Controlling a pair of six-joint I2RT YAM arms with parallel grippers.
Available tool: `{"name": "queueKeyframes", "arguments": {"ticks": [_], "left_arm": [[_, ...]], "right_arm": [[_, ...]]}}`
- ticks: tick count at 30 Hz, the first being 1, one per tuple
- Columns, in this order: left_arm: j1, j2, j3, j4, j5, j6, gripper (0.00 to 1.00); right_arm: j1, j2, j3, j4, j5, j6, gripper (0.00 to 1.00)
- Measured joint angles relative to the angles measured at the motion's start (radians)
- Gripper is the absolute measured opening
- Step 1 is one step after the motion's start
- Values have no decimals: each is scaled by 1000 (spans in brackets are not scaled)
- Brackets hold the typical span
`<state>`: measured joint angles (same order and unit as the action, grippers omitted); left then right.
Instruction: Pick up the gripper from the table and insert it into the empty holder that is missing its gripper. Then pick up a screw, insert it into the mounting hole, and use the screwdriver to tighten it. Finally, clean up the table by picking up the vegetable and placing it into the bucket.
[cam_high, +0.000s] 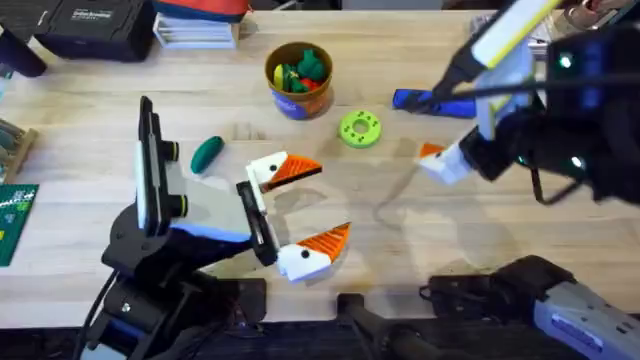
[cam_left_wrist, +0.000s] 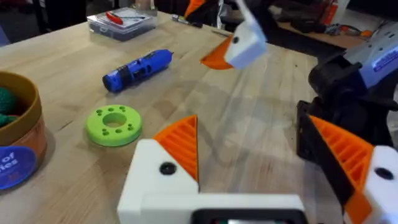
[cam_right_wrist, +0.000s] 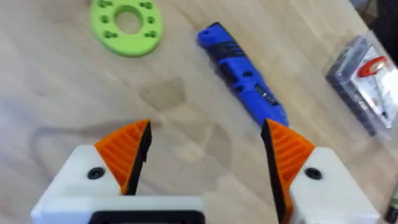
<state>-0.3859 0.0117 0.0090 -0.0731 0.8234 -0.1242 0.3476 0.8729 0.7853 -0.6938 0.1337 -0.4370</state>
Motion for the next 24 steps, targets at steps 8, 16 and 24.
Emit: {"name": "queueKeyframes", "arguments": {"ticks": [8, 16, 24], "left_arm": [[0, 0, 0, 5, -5, 0, 986], [0, 0, 92, -143, -157, 1, 985], [0, 142, 346, -410, -484, 19, 985]], "right_arm": [[126, -139, 0, -128, -1, 262, 994], [161, -142, 0, -138, -2, 372, 993], [161, -142, 0, -108, -3, 390, 994]]}}
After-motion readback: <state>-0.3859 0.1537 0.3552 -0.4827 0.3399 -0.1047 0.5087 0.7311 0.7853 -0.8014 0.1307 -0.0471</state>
